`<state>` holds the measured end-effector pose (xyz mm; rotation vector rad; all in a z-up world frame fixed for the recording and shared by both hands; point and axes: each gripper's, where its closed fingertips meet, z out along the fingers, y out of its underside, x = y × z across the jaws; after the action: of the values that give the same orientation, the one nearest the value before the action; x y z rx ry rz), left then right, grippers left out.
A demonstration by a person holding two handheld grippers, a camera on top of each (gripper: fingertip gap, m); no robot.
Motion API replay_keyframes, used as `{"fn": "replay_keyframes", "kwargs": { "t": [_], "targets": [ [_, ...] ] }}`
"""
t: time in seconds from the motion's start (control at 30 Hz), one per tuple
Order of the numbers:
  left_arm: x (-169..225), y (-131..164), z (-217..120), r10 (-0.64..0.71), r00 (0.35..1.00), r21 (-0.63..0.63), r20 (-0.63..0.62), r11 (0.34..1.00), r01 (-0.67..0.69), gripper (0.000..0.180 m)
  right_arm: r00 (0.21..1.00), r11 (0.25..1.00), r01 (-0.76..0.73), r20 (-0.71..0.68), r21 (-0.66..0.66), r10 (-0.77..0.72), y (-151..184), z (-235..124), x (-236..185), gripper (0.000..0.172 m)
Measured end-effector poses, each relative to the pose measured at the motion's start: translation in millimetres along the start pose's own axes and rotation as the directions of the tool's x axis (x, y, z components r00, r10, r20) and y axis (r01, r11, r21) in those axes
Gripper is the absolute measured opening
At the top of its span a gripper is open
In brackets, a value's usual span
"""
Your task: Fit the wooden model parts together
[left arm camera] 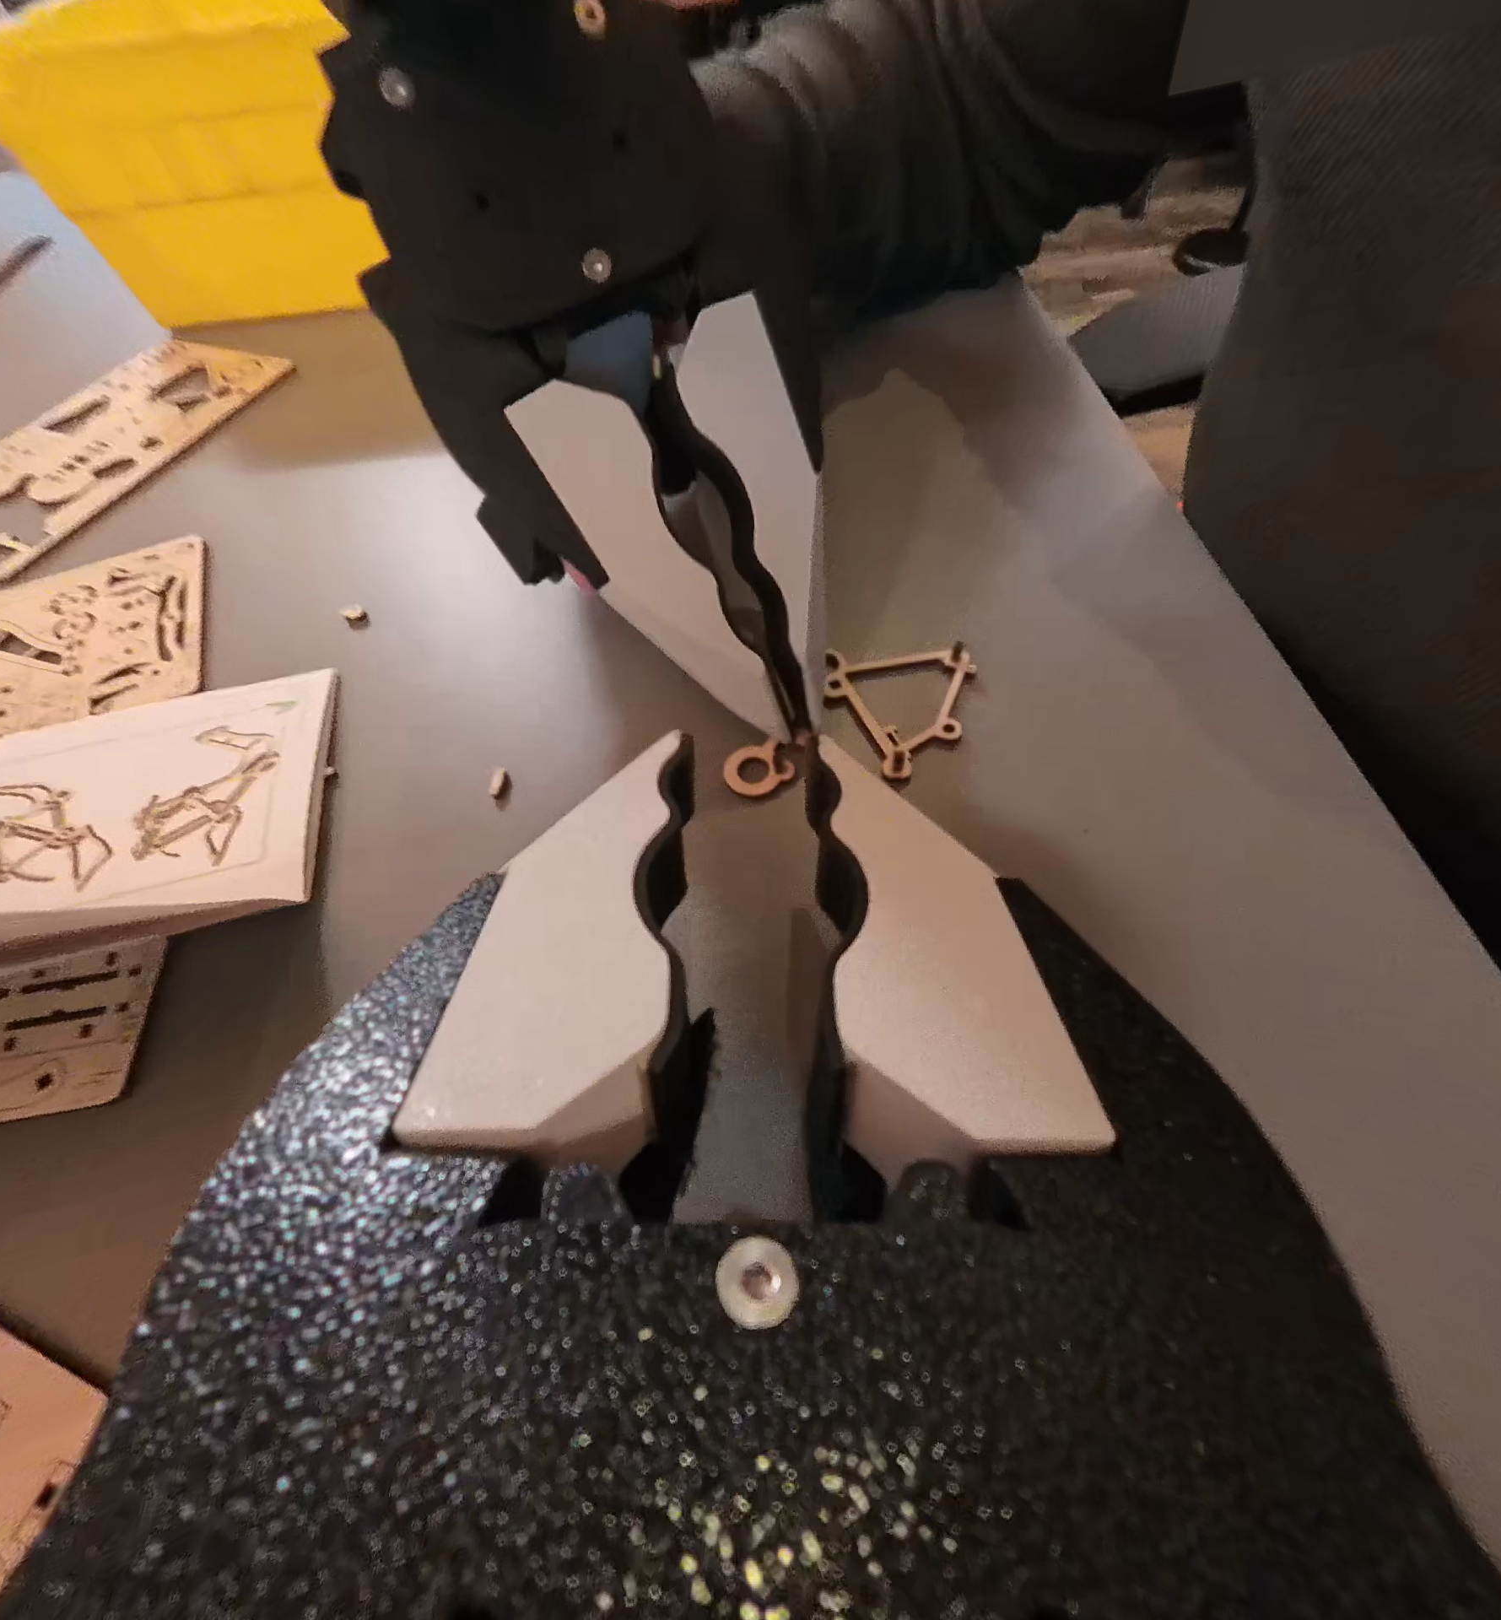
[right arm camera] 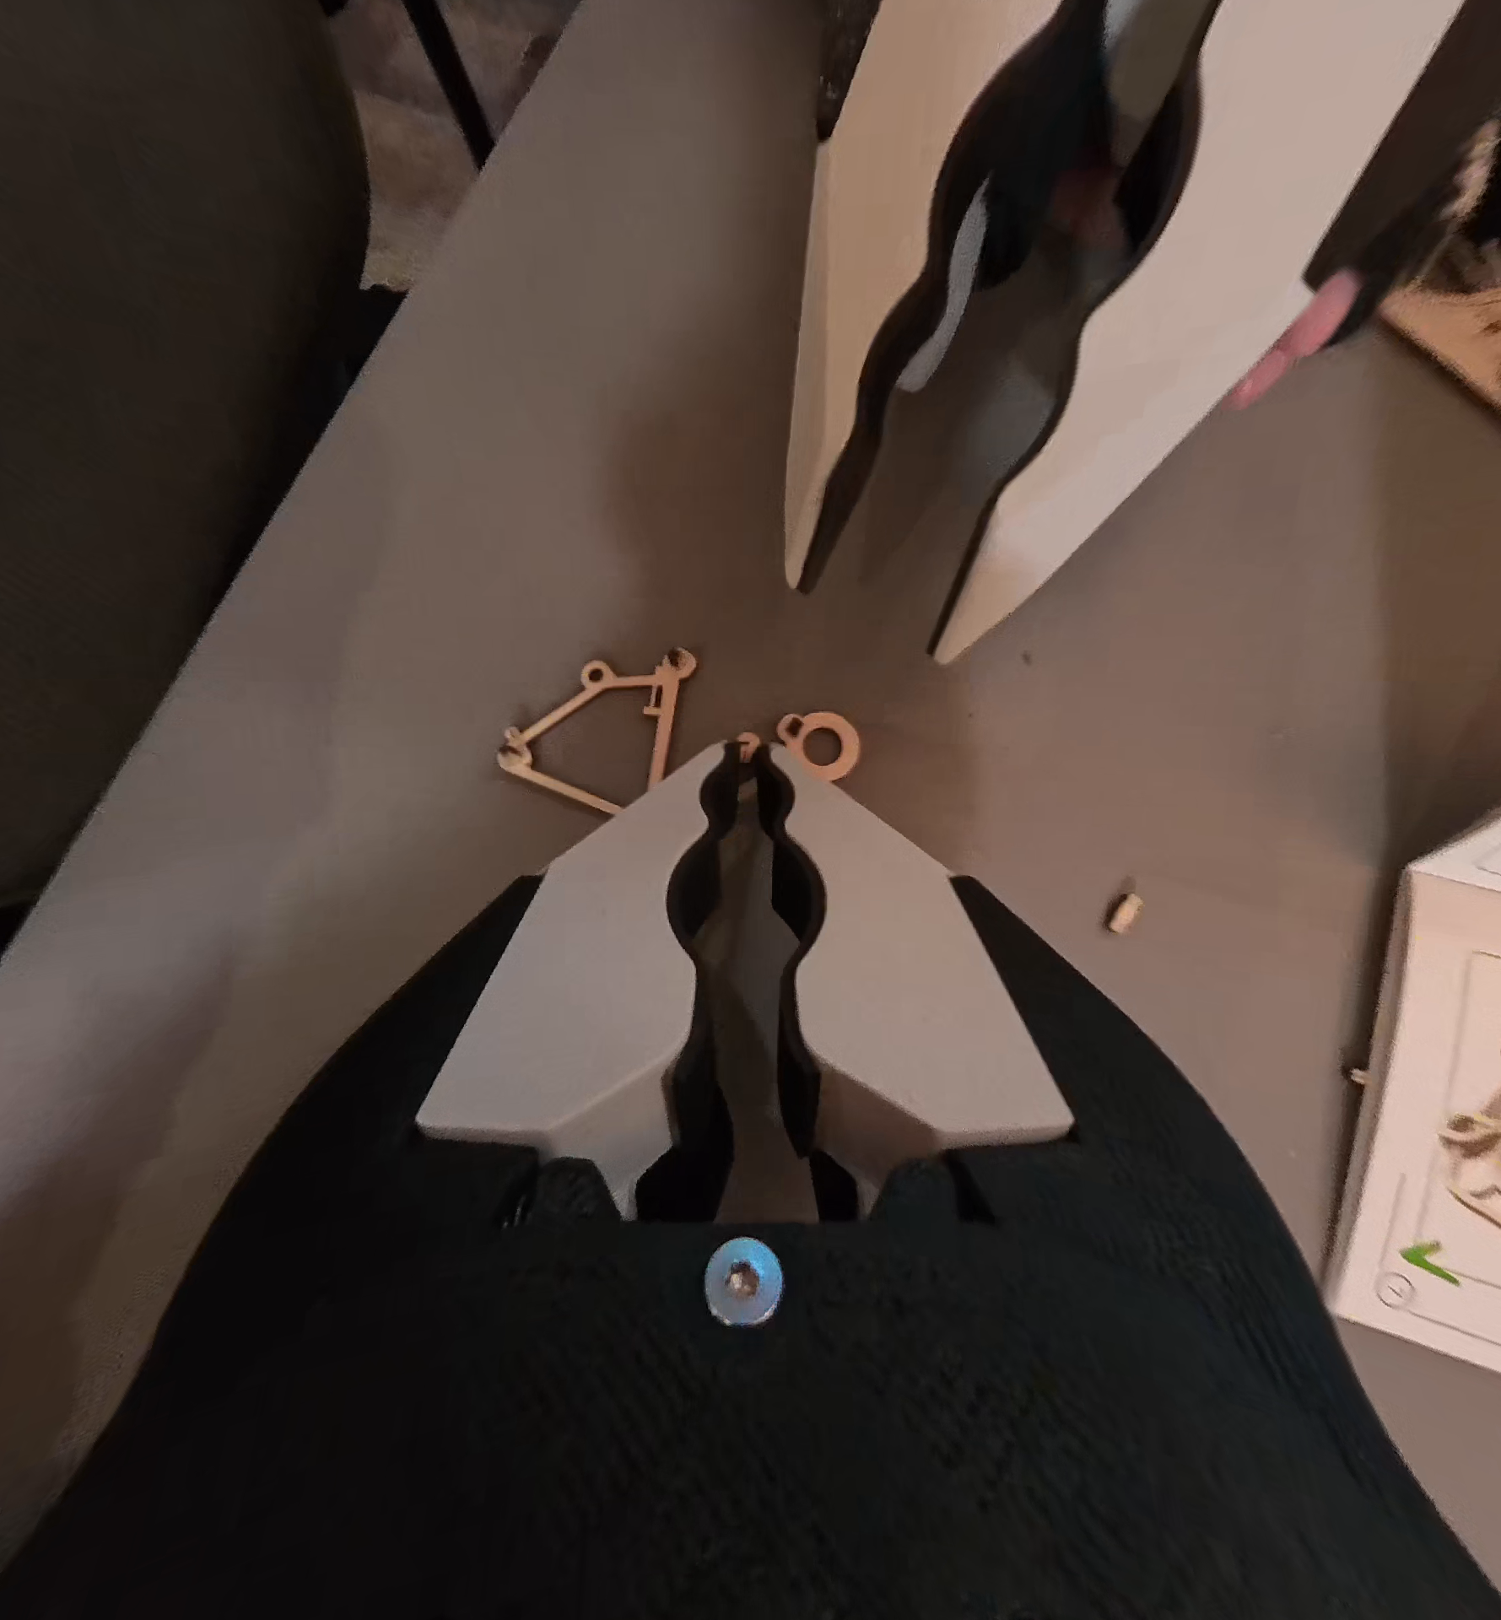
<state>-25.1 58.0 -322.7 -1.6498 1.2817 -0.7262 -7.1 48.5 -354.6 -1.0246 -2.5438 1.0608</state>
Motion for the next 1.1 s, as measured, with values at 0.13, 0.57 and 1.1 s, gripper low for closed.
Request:
{"fn": "replay_keyframes", "kwargs": {
  "t": [0.13,0.57,1.1],
  "targets": [
    [-8,-6,-4,0.025,0.997,0.046,0.072,0.999,-0.028,0.024,0.987,0.99,0.082,-0.146,0.112,-0.065,-3,-14,12,0.002],
    [-43,-74,-28,0.023,0.87,0.377,0.492,0.895,-0.237,0.034,0.736,0.874,0.384,-0.671,0.298,-0.095,-19,-78,69,0.0],
    [-70,-36,-6,0.316,0.753,-0.059,0.577,0.936,-0.347,0.024,0.657,0.85,0.317,-0.744,0.42,0.122,-12,-117,95,0.0]
  ]
}}
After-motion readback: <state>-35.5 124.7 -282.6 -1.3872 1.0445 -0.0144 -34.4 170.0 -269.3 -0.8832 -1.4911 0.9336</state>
